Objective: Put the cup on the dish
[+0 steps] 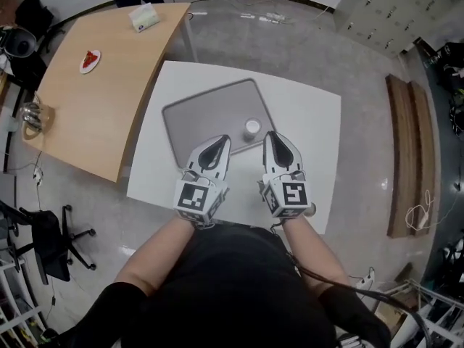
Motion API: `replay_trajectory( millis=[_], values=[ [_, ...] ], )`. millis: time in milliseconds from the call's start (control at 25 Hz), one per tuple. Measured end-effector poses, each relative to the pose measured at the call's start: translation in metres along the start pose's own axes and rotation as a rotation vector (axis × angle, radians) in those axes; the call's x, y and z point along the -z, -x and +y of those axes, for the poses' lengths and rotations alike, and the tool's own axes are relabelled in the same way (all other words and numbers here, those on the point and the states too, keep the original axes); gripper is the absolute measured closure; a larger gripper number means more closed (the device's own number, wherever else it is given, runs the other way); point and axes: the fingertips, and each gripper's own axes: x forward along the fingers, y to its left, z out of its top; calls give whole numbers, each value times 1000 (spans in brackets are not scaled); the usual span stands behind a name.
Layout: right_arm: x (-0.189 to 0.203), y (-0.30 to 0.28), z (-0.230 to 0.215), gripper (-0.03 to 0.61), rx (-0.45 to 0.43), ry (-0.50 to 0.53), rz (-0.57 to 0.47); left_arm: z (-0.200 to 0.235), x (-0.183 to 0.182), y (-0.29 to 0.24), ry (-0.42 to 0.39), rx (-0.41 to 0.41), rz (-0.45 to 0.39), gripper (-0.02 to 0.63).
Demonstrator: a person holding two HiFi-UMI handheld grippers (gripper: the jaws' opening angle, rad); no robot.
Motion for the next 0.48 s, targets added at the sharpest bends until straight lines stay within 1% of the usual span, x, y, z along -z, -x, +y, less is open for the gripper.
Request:
replay_trajectory(
  millis=[80,240,360,480],
  values=[
    [-24,20,5,563,12,32,-42,-13,-12,4,-6,18,-24,609],
    [-56,53,16,565,14,71,-91,-38,-35,17,-14,64,-65,609],
    [-67,69,20,565,28,97,-104,-50,-43,24,-8,85,-74,609],
    [-69,79,26,565,32,107,-100,-59,-47,31,-5,94,-78,609]
  ],
)
